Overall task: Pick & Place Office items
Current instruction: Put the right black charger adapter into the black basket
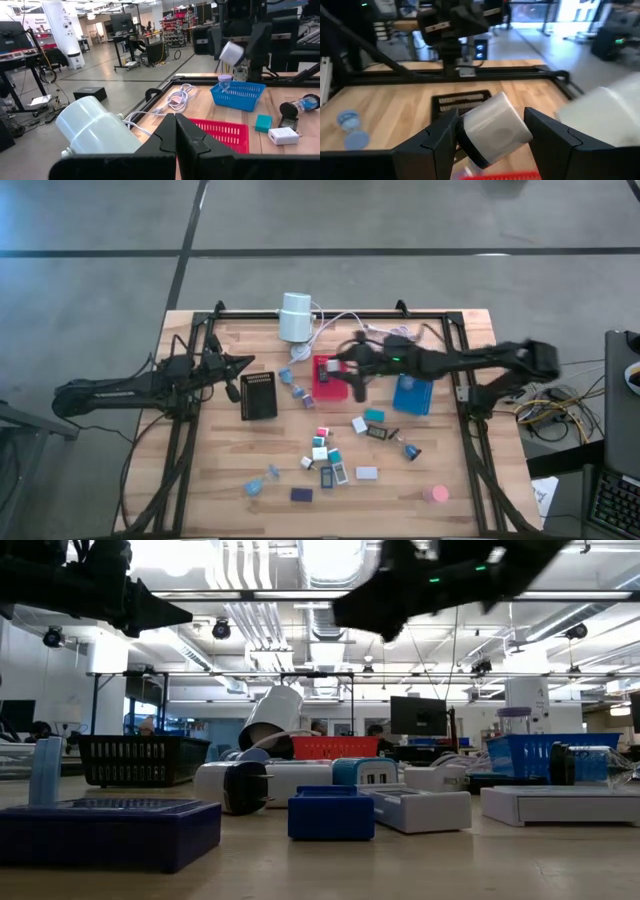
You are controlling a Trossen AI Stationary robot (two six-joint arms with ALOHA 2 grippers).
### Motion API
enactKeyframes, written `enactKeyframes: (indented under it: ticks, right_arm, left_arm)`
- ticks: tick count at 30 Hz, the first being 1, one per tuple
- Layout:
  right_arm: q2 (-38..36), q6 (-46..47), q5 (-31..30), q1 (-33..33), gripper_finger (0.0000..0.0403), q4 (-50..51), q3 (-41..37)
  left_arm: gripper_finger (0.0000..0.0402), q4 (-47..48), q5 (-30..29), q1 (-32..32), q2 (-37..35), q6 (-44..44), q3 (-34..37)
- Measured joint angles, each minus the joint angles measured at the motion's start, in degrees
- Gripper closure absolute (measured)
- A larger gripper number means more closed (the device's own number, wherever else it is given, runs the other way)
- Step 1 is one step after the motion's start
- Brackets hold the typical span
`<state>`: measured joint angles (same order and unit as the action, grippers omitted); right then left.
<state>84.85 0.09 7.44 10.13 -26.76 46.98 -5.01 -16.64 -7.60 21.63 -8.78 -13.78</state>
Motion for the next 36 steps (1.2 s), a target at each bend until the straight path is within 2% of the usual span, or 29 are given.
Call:
enactKeyframes:
  ticks: [4,11,14,26,36]
  right_arm:
    - [10.1,1.0,6.3,0.0,0.0204,1.0,10.3]
    - [24.6,1.1,12.5,-0.1,0.0204,10.6,28.8]
    - [29.8,1.8,13.5,-0.2,0.0204,13.2,35.0]
    - [46.8,3.3,13.3,-1.6,0.0204,24.2,54.4]
    - [57.2,2.9,5.0,-4.0,0.0204,38.6,71.5]
  left_arm:
    - [0.0401,0.3,0.0,0.0,0.0,0.0,0.0]
    - [0.0401,0.8,0.0,0.0,0.0,-1.8,0.0]
    - [0.0401,0.8,0.0,0.0,0.0,-1.7,0.0]
    - [0.0401,0.6,0.2,0.0,-0.1,-1.9,0.0]
    - [0.0401,-0.9,0.2,0.0,-0.2,-1.8,0.0]
